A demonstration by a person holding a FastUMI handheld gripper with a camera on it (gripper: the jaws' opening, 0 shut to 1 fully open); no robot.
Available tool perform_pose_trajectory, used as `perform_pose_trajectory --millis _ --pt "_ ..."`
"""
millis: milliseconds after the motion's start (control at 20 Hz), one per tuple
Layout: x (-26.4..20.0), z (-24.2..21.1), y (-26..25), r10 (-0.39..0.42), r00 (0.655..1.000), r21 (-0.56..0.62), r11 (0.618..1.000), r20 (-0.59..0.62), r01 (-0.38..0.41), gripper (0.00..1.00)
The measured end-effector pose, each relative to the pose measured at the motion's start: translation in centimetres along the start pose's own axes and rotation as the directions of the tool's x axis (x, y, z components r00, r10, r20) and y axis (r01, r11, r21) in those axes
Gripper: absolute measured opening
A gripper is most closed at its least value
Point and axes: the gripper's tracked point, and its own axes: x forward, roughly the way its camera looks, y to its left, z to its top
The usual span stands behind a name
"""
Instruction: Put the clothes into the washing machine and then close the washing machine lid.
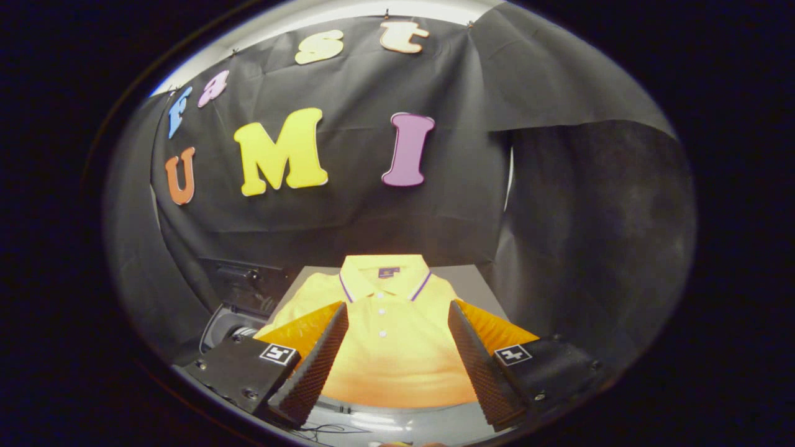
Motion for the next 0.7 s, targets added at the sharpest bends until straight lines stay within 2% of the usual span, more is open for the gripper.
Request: perform_pose_trajectory --millis 300,600,700 --pt "7.6 -2.1 2.0 0.054 0.987 -0.022 0.998 -0.153 -0.058 1.0" --pt "9.8 -6.2 2.2 0.047 0.952 0.0 0.999 -0.301 -0.05 0.98" --pt "9.9 -6.2 2.2 0.03 0.952 -0.023 0.999 -0.303 -0.039 0.97"
